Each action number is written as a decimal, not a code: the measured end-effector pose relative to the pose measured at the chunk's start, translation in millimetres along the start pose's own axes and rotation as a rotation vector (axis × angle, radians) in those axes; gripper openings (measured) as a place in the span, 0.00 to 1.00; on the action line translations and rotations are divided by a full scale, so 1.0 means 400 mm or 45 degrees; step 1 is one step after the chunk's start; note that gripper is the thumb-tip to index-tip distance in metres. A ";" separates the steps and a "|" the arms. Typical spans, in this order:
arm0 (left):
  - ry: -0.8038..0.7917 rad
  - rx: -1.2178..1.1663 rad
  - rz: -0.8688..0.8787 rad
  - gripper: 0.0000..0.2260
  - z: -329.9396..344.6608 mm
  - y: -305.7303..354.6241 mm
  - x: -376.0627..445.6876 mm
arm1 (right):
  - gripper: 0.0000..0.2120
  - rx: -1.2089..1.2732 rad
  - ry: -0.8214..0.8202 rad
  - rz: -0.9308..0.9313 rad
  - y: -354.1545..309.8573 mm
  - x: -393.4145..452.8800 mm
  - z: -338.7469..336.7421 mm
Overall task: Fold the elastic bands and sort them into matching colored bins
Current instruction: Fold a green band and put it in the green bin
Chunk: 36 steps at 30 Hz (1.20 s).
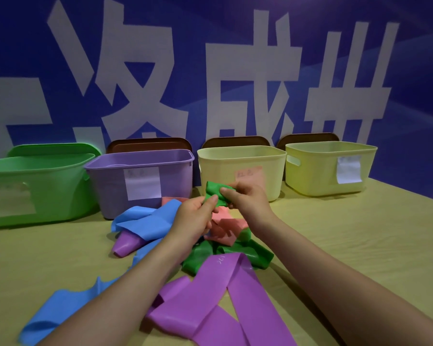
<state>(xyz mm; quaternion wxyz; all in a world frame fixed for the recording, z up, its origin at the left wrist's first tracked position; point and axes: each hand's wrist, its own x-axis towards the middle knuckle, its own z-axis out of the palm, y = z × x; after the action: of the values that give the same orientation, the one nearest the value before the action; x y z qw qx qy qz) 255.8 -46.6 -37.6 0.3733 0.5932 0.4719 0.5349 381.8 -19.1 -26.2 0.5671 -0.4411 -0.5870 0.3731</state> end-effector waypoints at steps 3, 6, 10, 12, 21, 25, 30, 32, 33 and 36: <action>0.062 -0.218 -0.011 0.15 -0.009 0.007 -0.005 | 0.04 -0.296 -0.011 -0.419 0.004 -0.006 0.008; 0.063 -0.387 -0.045 0.15 -0.012 0.005 -0.004 | 0.08 -0.288 -0.100 -0.530 0.003 -0.010 0.005; 0.001 -0.632 -0.214 0.14 -0.012 0.012 0.000 | 0.12 -0.319 -0.166 -0.592 -0.001 -0.008 -0.008; -0.052 -0.700 -0.277 0.14 -0.017 0.018 0.000 | 0.13 -0.326 -0.217 -0.612 -0.003 -0.008 -0.012; -0.031 -0.709 -0.321 0.14 -0.031 0.003 0.014 | 0.13 -0.300 -0.346 -0.484 -0.010 -0.018 -0.013; -0.041 -0.628 -0.274 0.13 -0.020 -0.005 0.019 | 0.11 -0.016 -0.200 -0.297 -0.019 -0.027 0.003; -0.040 -0.510 -0.114 0.12 -0.011 -0.010 0.020 | 0.15 0.143 -0.268 0.063 -0.025 -0.018 -0.001; -0.034 -0.462 -0.070 0.10 -0.010 -0.009 0.016 | 0.13 0.174 -0.352 0.128 -0.015 -0.018 -0.001; -0.021 -0.421 -0.058 0.10 -0.010 -0.007 0.014 | 0.12 0.213 -0.357 0.126 -0.008 -0.017 0.001; 0.088 -0.056 0.048 0.11 -0.014 0.003 0.006 | 0.07 0.284 -0.270 0.049 0.004 -0.015 0.012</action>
<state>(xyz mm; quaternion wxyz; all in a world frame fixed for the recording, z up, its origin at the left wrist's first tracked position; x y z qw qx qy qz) 250.2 -45.1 -35.1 0.3597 0.5748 0.4614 0.5721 377.1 -24.0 -30.3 0.5400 -0.3448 -0.5901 0.4912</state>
